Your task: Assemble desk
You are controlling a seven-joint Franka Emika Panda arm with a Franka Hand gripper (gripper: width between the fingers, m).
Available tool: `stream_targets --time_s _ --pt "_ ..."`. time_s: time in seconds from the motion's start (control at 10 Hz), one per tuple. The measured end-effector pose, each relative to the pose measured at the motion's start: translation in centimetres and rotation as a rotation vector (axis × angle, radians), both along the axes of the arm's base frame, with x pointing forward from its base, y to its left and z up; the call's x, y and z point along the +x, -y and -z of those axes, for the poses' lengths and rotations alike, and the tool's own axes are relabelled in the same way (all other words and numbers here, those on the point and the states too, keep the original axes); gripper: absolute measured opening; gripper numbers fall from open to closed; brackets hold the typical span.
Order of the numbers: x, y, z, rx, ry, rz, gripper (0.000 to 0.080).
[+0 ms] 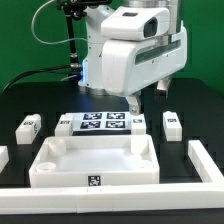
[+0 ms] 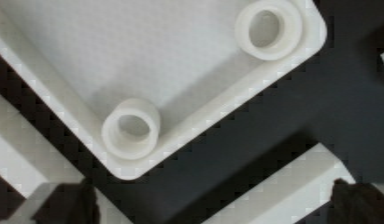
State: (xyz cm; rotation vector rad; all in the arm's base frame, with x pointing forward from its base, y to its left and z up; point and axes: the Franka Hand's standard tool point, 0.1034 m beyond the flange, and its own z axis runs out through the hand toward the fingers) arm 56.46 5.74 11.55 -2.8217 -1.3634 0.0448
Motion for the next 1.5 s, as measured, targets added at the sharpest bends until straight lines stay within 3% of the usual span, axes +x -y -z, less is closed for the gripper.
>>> stream_targets --time_s 0.7,0.9,1.1,1.3,1.5 --pt "0.0 0.1 0.0 0.0 -0.001 -0.026 0.0649" --pt "-1.0 2.1 0.2 0.004 0.006 -0.158 0.0649" --pt "-4.5 4.9 1.0 0.013 -0.029 -0.442 0.0649" --pt "-5.9 7.2 1.7 0.023 -0.025 -0.621 0.0649" --pt "-5.9 7.2 1.8 0.024 -0.027 -0.633 0.0649"
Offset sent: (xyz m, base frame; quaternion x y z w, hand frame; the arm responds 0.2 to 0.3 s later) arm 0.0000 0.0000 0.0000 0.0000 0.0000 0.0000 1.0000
